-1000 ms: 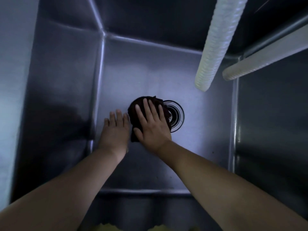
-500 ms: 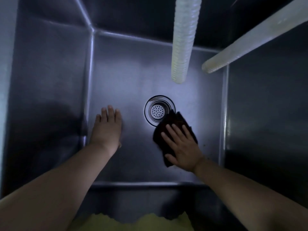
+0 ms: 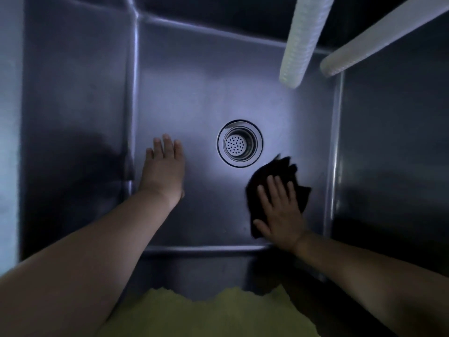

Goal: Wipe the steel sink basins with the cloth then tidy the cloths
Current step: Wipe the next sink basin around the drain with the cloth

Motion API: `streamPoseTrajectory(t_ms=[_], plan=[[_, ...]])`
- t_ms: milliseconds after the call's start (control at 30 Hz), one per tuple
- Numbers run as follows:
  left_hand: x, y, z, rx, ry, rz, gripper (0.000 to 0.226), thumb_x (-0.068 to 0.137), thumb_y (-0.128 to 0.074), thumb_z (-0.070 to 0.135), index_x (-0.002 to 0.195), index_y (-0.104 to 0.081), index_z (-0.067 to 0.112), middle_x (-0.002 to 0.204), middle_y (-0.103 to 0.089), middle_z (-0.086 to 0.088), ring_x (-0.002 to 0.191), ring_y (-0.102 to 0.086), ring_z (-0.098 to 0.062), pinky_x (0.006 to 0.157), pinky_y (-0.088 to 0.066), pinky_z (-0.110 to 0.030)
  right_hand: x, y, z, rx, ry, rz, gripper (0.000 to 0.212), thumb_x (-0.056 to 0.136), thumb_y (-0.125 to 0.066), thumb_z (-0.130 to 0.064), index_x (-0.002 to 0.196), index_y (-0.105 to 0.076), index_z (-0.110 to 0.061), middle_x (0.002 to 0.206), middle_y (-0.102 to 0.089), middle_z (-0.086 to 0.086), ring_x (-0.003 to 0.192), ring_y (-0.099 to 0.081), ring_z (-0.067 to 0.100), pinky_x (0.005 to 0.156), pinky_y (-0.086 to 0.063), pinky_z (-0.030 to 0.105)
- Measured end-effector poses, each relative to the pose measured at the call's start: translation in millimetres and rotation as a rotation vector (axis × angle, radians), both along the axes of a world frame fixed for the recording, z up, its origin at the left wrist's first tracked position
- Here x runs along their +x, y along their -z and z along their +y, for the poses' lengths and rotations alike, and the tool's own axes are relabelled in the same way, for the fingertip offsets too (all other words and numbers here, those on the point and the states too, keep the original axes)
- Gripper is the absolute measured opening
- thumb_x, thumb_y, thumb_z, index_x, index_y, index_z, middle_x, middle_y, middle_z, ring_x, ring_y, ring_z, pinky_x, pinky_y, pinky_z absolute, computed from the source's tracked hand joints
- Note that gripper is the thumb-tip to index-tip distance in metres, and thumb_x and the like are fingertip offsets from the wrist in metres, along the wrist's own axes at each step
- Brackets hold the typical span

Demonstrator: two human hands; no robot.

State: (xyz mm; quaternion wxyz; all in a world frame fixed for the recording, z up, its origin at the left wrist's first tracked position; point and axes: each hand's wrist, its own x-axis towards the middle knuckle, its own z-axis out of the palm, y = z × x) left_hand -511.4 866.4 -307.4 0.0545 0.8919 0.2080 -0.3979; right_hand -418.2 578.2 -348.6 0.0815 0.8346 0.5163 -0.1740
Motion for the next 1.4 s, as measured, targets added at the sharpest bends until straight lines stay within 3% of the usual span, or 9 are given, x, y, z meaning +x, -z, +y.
streamPoseTrajectory(t_ms=[133, 300, 500, 667, 733, 867, 1067, 1200, 1400], plan=[[-1, 2, 0, 0.005, 0.014, 0.001, 0.110, 0.079, -0.070, 0.038, 0.147, 0.006, -0.003, 0.154, 0.005, -0.029, 0.143, -0.003, -0.045, 0.116, -0.014, -0.049, -39, 3, 36, 0.102, -0.356, 0.159, 0.074, 0.086, -0.043, -0.053, 0.148, -0.025, -0.018, 0.153, -0.024, 0.018, 0.143, -0.018, 0.032, 0.114, -0.011, 0.056], [-3, 10, -1, 0.037, 0.001, -0.085, 0.074, 0.096, -0.044, 0.023, 0.148, 0.002, -0.003, 0.153, 0.001, -0.031, 0.142, -0.007, -0.046, 0.115, -0.015, -0.050, -65, 11, 92, 0.176, -0.693, 0.287, 0.063, 0.091, -0.048, -0.042, 0.148, -0.029, -0.022, 0.154, -0.026, 0.012, 0.142, -0.023, 0.027, 0.117, -0.002, 0.051], [0, 7, -3, 0.039, 0.004, -0.039, 0.101, 0.084, -0.067, 0.034, 0.148, 0.003, -0.003, 0.154, 0.001, -0.029, 0.142, -0.007, -0.045, 0.115, -0.016, -0.049, -46, 12, 67, 0.215, -0.776, 0.443, 0.054, 0.091, -0.050, -0.025, 0.144, -0.039, -0.022, 0.153, -0.031, 0.008, 0.143, -0.024, 0.023, 0.118, -0.009, 0.047], [-1, 3, -5, 0.055, 0.026, -0.027, 0.119, 0.071, -0.077, 0.041, 0.147, 0.003, -0.002, 0.154, 0.000, -0.028, 0.142, -0.009, -0.044, 0.115, -0.019, -0.047, 15, 5, -10, 0.114, -0.672, 0.407, 0.058, 0.089, -0.047, -0.022, 0.145, -0.034, -0.027, 0.154, -0.027, 0.002, 0.143, -0.019, 0.017, 0.119, -0.008, 0.040], [-1, 2, -5, 0.061, 0.027, -0.031, 0.119, 0.071, -0.078, 0.040, 0.147, 0.002, -0.003, 0.154, -0.001, -0.029, 0.142, -0.009, -0.044, 0.115, -0.019, -0.047, 36, 1, -30, 0.102, -0.572, 0.347, 0.058, 0.088, -0.045, -0.023, 0.145, -0.032, -0.027, 0.152, -0.029, 0.002, 0.139, -0.026, 0.020, 0.112, -0.019, 0.039], [0, 0, -5, 0.057, 0.013, -0.025, 0.119, 0.069, -0.079, 0.040, 0.147, 0.002, -0.002, 0.154, -0.001, -0.028, 0.142, -0.009, -0.044, 0.115, -0.019, -0.047, 41, -2, -26, 0.247, -0.266, 0.281, 0.035, 0.102, -0.032, -0.028, 0.134, -0.044, -0.019, 0.135, -0.053, 0.011, 0.101, -0.046, 0.029, 0.088, -0.037, 0.037], [1, -2, -5, 0.049, 0.014, -0.007, 0.118, 0.072, -0.077, 0.040, 0.147, 0.004, -0.002, 0.154, 0.001, -0.028, 0.143, -0.007, -0.043, 0.115, -0.018, -0.047, -39, -27, 50, 0.410, -0.170, 0.791, 0.035, 0.091, -0.048, -0.011, 0.120, -0.060, 0.005, 0.120, -0.063, 0.022, 0.107, -0.048, 0.028, 0.096, -0.035, 0.037], [1, -3, -6, 0.059, 0.019, -0.004, 0.117, 0.072, -0.076, 0.042, 0.147, 0.003, -0.002, 0.154, -0.001, -0.028, 0.142, -0.008, -0.043, 0.114, -0.019, -0.046, -93, -37, 75, 0.004, -0.003, 1.262, 0.056, 0.085, -0.047, -0.033, 0.132, -0.054, -0.004, 0.139, -0.051, 0.011, 0.130, -0.043, 0.021, 0.113, -0.030, 0.036], [3, -3, -7, 0.052, 0.010, -0.024, 0.120, 0.069, -0.079, 0.041, 0.147, 0.001, -0.002, 0.154, -0.001, -0.028, 0.142, -0.009, -0.043, 0.114, -0.019, -0.046, -42, -43, 9, -0.144, 0.062, 1.113, 0.057, 0.086, -0.044, -0.031, 0.135, -0.049, -0.002, 0.148, -0.039, 0.011, 0.136, -0.035, 0.021, 0.110, -0.010, 0.011]])
